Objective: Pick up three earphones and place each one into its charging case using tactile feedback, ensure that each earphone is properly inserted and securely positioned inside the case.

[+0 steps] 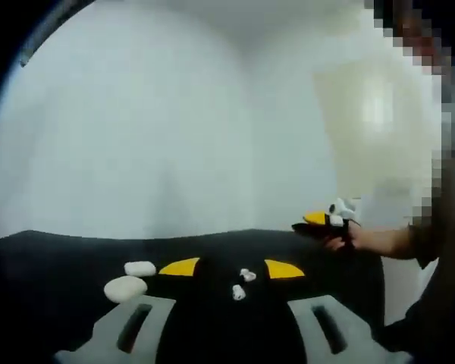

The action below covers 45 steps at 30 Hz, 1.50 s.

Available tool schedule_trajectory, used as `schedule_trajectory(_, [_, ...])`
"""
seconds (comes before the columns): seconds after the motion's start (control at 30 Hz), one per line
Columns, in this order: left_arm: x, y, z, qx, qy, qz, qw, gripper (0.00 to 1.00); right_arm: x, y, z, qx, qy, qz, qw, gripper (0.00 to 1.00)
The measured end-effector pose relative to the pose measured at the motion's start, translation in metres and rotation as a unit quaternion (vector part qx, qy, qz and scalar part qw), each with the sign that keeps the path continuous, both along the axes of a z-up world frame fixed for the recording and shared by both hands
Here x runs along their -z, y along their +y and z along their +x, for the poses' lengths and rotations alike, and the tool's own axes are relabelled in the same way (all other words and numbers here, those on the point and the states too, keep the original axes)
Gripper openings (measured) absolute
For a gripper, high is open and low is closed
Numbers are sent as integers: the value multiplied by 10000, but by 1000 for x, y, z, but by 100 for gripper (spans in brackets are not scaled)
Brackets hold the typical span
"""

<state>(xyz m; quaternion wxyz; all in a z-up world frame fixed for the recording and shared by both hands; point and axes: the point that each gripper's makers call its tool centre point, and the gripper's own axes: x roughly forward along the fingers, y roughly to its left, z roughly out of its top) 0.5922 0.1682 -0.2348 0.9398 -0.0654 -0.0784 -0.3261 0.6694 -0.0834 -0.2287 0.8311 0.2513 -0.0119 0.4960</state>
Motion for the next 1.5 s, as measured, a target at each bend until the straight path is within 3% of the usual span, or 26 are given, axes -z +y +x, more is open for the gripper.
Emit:
schedule_trajectory(0.13, [-20, 27, 0, -275, -153, -860, 9958, 28, -7, -11, 4, 79, 205, 443, 9988, 29])
schedule_trajectory(0.27, [-24, 42, 0, -633, -272, -1024, 9924, 26, -4, -22, 12, 247, 440, 662, 9965, 29])
schedule_trajectory(0.3, [-22, 42, 2, -662, -239, -996, 9925, 26, -4, -23, 14, 294, 481, 689, 9960, 29])
schedule_trajectory(0.37, [-12, 35, 5, -703, -93, -604, 9957, 25, -3, -23, 14, 307, 496, 696, 9959, 29])
schedule_trajectory(0.47, [-7, 29, 8, -695, -89, -231, 9973, 25, -2, -21, 13, 284, 469, 616, 9966, 29])
schedule_trajectory(0.77, [4, 11, 6, -653, -96, 356, 9972, 25, 0, -23, 13, 332, 488, 591, 9965, 29])
schedule_trajectory(1.07, [3, 4, 0, -582, -156, 433, 9972, 25, 3, -23, 13, 399, 487, 491, 9968, 29])
schedule_trajectory(1.5, [12, -9, -2, -578, -144, 890, 9942, 25, 9, -17, 10, 451, 365, 98, 9983, 29])
